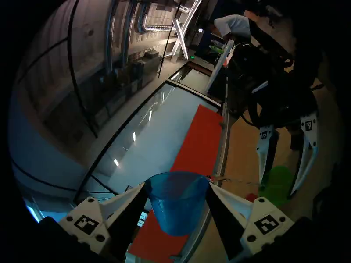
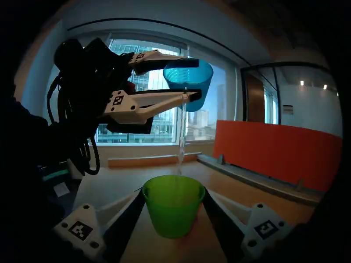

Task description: Pour water

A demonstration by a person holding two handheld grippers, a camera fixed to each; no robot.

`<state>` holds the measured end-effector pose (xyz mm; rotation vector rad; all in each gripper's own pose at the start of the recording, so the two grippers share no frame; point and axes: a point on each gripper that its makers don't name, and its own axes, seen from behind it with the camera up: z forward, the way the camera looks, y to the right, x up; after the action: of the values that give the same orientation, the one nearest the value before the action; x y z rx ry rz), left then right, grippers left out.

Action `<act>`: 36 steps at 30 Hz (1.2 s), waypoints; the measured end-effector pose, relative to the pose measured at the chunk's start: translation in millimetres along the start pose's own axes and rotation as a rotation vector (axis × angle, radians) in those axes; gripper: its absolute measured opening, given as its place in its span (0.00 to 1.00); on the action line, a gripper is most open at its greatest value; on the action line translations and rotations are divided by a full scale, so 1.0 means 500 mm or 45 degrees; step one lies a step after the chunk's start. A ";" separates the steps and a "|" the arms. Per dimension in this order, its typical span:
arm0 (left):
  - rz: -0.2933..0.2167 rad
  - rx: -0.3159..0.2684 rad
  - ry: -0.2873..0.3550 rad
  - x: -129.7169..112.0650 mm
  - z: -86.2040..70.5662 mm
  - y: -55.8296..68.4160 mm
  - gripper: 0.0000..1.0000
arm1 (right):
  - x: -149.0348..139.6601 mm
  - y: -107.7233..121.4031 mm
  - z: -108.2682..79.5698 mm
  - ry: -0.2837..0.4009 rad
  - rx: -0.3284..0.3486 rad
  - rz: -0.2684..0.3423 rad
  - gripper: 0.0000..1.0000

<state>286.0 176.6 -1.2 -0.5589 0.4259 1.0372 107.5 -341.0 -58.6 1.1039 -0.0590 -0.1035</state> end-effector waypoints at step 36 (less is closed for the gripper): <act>0.158 0.002 0.019 0.027 -0.005 -0.006 0.87 | 0.008 0.010 -0.008 0.017 -0.022 -0.012 0.92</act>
<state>294.6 182.8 -10.1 -0.5444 0.4795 1.1515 111.9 -335.7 -55.9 1.0873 -0.0404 -0.1049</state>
